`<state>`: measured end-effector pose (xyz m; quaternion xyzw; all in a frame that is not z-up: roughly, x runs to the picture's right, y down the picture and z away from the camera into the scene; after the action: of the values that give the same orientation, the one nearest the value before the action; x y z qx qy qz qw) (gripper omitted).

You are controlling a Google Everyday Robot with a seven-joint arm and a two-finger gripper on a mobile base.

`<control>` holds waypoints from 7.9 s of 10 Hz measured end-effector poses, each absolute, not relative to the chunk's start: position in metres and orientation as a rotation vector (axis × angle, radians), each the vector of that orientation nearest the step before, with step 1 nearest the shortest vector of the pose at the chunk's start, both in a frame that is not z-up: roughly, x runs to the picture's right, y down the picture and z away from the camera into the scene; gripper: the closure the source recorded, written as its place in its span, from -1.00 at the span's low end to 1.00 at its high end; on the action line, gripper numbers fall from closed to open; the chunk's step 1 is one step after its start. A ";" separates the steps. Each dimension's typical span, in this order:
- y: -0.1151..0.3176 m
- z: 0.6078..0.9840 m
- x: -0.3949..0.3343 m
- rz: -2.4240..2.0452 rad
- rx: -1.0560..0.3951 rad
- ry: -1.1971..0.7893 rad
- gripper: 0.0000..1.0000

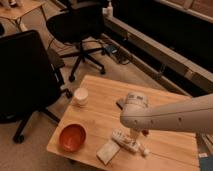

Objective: Stand the bottle upright

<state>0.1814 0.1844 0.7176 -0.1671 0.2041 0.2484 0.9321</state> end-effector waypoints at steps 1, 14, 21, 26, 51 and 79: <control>0.185 0.717 0.182 0.509 -0.343 0.418 -0.60; 0.225 0.726 0.225 0.328 -0.368 0.517 -0.60; 0.262 0.725 0.251 0.352 -0.419 0.349 -0.60; 0.279 0.713 0.228 0.262 -0.430 0.253 -0.60; 0.281 0.744 0.227 0.200 -0.389 0.327 0.41; 0.167 0.695 0.182 0.342 -0.383 0.268 0.41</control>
<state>0.1818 0.1667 0.6952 -0.1887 0.1324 0.1684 0.9584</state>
